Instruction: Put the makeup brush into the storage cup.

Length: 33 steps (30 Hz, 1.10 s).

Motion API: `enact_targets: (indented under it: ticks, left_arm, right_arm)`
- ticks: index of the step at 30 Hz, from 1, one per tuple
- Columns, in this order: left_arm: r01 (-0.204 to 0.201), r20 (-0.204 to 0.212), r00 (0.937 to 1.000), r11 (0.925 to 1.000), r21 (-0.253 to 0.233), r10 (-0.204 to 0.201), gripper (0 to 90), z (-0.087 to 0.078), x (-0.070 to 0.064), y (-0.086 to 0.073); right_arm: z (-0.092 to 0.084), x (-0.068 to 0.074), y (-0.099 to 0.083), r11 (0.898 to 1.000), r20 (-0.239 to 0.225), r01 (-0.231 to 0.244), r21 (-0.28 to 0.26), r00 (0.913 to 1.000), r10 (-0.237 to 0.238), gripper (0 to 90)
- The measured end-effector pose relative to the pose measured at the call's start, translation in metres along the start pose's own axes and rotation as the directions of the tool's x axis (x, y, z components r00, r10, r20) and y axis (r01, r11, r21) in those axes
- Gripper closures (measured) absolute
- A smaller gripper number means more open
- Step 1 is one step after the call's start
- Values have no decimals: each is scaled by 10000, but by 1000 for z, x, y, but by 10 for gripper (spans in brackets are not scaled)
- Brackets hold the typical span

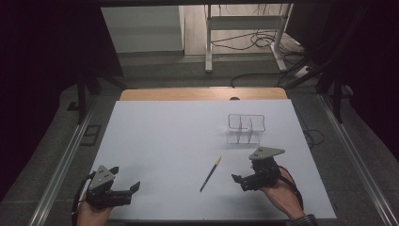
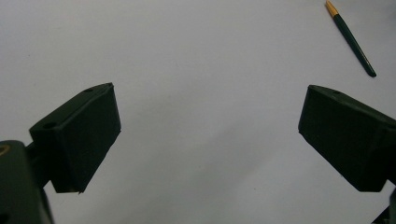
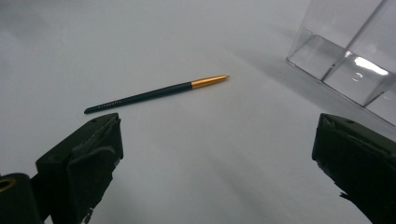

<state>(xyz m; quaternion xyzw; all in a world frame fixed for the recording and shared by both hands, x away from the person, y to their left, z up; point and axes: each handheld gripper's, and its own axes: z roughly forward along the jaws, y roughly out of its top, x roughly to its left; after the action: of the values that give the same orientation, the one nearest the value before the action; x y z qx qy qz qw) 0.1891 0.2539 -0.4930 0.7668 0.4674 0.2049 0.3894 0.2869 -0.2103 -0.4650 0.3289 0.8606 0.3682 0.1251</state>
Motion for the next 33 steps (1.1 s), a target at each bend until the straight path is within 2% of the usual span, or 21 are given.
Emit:
enact_targets:
  ticks: [9, 18, 25, 33]
  left_arm:
    - [-1, -10, 10000, 10000, -6, 1, 64, 0, 0, 0]
    - [1, -28, 10000, 10000, -43, -1, 65, -1, 0, 0]
    - [-5, -38, 10000, 10000, -19, 5, 65, -1, 0, 0]
    - [-9, -45, 10000, 10000, 18, 9, 64, 0, 0, 0]
  right_arm:
    - [12, 4, 7, 9998, -14, -130, 122, 9999, 131, 19]
    - [23, 10, 15, 9997, 98, 27, 226, 9999, -29, 19]
    - [33, 13, 19, 9988, 175, -51, 483, 9998, 42, 2]
    - [42, 18, 24, 9985, 146, -259, 480, 9996, 253, 0]
